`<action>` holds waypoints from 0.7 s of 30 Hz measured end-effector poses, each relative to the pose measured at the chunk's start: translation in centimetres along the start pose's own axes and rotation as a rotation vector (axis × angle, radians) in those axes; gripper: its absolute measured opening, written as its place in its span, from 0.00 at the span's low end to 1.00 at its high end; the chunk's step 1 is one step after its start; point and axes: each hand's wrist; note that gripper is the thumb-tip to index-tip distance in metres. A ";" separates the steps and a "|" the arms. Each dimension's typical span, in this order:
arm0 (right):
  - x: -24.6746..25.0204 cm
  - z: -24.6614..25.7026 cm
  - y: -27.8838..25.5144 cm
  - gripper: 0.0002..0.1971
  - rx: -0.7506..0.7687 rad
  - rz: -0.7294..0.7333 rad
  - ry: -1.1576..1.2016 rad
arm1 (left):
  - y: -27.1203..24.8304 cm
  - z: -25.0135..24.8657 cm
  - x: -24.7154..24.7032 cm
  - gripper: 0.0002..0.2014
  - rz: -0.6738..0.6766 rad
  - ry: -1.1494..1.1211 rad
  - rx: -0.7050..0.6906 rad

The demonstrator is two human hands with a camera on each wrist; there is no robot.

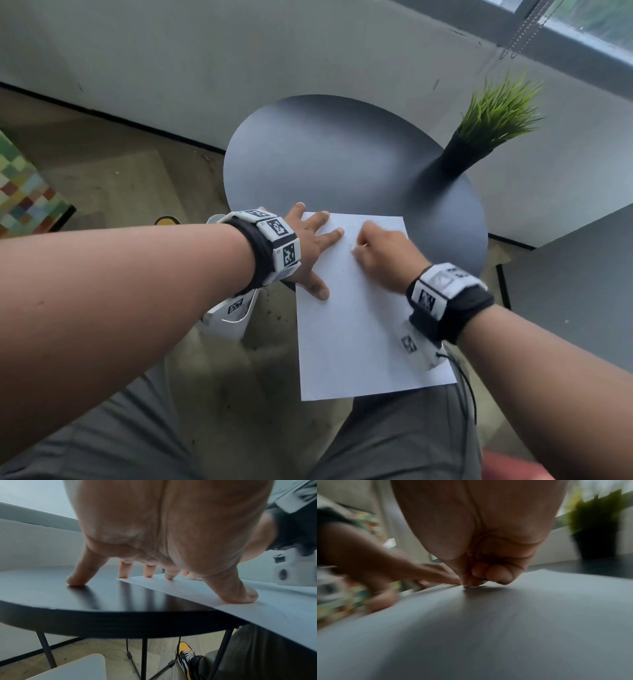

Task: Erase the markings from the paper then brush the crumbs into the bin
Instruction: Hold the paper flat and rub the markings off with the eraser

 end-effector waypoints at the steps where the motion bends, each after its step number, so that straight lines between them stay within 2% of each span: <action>1: -0.4 1.0 -1.1 0.07 0.116 0.058 0.030 | 0.0 0.1 -0.1 0.59 -0.005 -0.003 -0.002; 2: -0.6 1.3 -1.6 0.07 0.179 0.101 0.057 | 0.1 0.1 -0.1 0.59 -0.007 -0.005 -0.003; 3: -0.2 1.0 -1.4 0.07 0.165 0.114 0.063 | 0.1 0.1 -0.1 0.59 -0.005 -0.006 -0.003; 7: 1.5 -2.8 2.2 0.07 -0.186 -0.029 0.008 | 0.0 0.1 -0.1 0.59 0.002 -0.015 0.006; 8: 1.5 -3.0 2.5 0.07 -0.217 -0.054 0.003 | 0.0 0.2 0.0 0.59 0.001 -0.016 0.008; 10: 0.8 -1.5 1.7 0.06 -0.138 -0.032 0.002 | 0.1 0.2 -0.2 0.59 -0.001 -0.021 0.011; 13: -0.3 1.0 -0.5 0.05 0.056 0.088 0.064 | 0.1 0.2 -0.3 0.59 -0.007 -0.020 0.007; 15: 0.3 0.5 -0.2 0.07 -0.002 0.082 0.077 | 0.1 0.2 -0.2 0.59 -0.007 -0.028 0.014; 19: 1.0 -2.6 2.3 0.08 -0.252 -0.029 0.068 | 0.1 -0.1 -0.3 0.59 -0.018 -0.029 0.043; 21: 0.6 -2.7 2.9 0.07 -0.251 -0.054 0.072 | 0.0 -0.6 0.0 0.56 -0.046 -0.016 0.040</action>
Point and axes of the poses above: each hand's wrist, its own y-axis towards the middle knuckle, its own x-axis out of the back of the hand, z = x × y, and after that the axes turned 13 degrees about -z, right-handed
